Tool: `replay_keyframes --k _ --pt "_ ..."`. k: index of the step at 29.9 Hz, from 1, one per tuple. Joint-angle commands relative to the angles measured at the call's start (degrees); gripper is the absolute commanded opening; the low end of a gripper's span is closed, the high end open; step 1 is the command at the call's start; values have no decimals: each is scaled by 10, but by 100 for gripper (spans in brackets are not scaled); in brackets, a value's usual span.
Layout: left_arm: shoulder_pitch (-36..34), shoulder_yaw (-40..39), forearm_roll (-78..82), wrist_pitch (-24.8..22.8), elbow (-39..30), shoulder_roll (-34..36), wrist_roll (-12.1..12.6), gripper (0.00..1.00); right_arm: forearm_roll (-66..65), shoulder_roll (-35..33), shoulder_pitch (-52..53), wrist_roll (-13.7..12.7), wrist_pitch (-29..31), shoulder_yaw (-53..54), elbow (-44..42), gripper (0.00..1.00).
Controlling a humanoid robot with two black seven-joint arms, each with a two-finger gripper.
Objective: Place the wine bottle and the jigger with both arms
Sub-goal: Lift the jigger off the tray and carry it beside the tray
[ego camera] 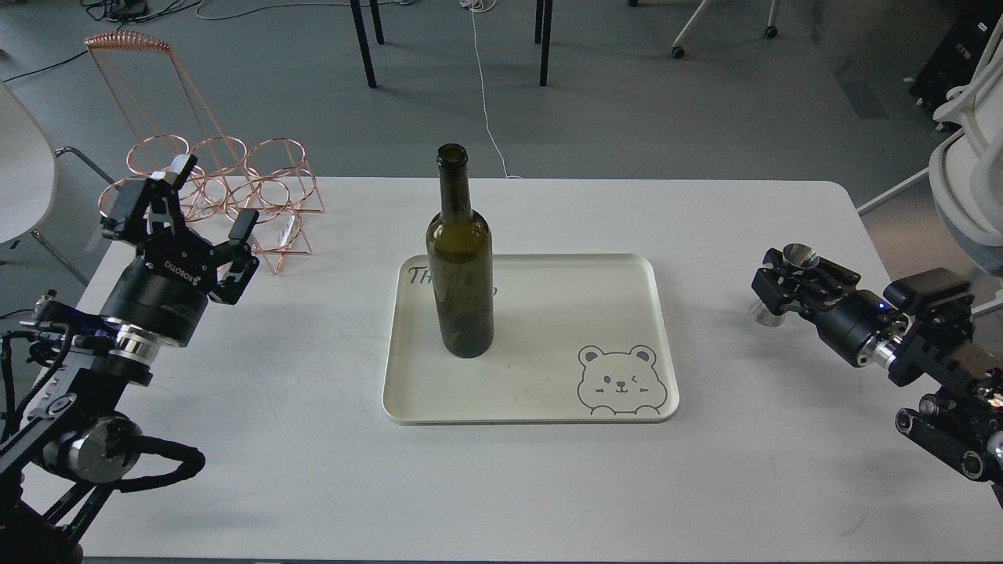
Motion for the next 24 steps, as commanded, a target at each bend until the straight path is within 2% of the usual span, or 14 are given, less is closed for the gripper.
replay_keyframes --k 1,7,12,21,24 --pt "-1 -1 0 0 0 -1 -1 98 0 11 -1 0 0 -1 -24 6" --pt "-1 -1 0 0 0 -2 0 98 0 18 -1 0 0 -5 -26 9" --pt "-1 -1 1 -1 0 -2 0 98 0 18 -1 0 0 -5 -26 25" --pt "-2 -1 1 -2 -1 -1 -1 98 3 18 -1 0 0 -8 -24 42" --pt "-2 -1 1 -2 -1 0 -1 98 3 17 -1 0 0 -9 -21 51"
